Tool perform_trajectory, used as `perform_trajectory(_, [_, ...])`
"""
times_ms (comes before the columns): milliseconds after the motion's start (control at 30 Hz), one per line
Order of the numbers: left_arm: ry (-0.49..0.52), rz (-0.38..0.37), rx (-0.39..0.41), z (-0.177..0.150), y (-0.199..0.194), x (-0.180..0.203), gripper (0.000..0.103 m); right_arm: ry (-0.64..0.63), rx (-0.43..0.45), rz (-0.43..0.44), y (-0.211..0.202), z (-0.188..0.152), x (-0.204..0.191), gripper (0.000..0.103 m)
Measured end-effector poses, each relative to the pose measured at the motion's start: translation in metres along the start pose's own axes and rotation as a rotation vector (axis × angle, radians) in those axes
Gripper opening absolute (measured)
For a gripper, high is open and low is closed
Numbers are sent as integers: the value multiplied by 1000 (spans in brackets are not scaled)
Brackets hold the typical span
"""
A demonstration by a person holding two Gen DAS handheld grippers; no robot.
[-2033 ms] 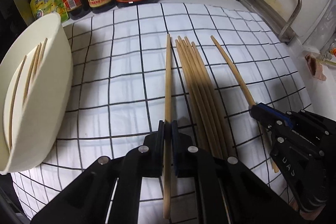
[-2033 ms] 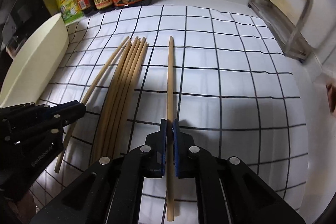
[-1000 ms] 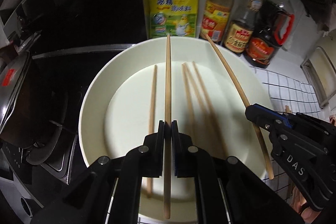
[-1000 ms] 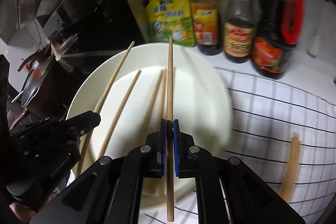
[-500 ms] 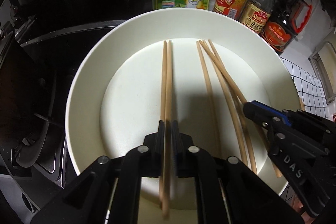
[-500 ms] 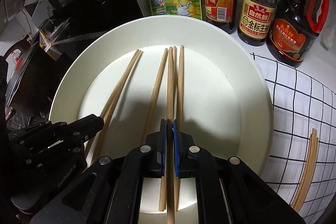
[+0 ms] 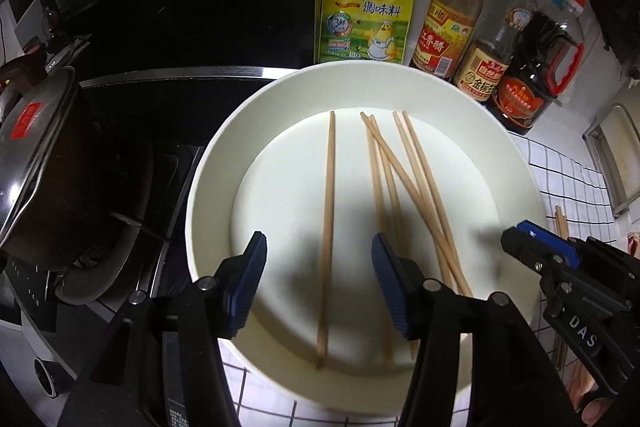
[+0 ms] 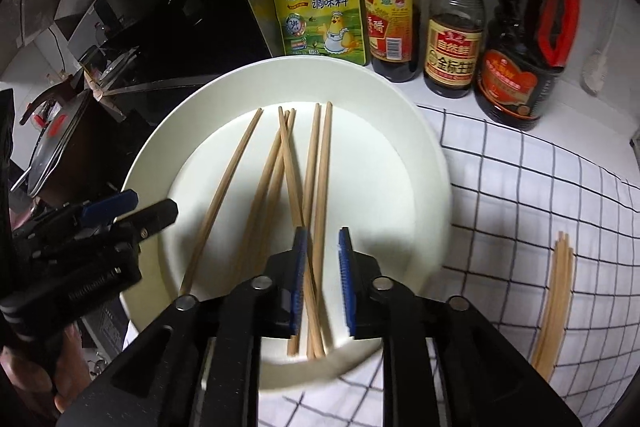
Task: Organize utensils
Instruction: 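Open both tools to release the chopsticks and lift away from the bowl, then move both tools back to the chopstick row and separate one chopstick each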
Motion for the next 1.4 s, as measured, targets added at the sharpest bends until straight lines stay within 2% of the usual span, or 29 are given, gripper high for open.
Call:
perform_trajectory(267, [-3, -12, 21, -4, -20, 19, 59, -25, 28, -7, -33, -8, 17, 25])
perform_trajectory(433, [0, -33, 18, -7, -24, 31, 59, -14, 56, -23, -50, -9, 33, 25])
perform_trajectory(700, [51, -45, 15, -8, -25, 57, 59, 97, 110, -38, -77, -21, 75, 26])
perform_trajectory(1067, [142, -81, 50, -5, -37, 125, 61, 228, 157, -98, -104, -49, 159, 29])
perform_trajectory(1400, [218, -145, 25, -22, -30, 202, 61, 319, 124, -164, -103, -90, 231, 29])
Point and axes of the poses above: each gripper's, at about its wrist camera, not at the fingertips, and y roughly the way its jaws point, x to its right, z to its top, the point moved 8 cm from there along y, roughly the way its jaws point, and after that the axes turned 10 degrees about y, right-handed, at the moved point
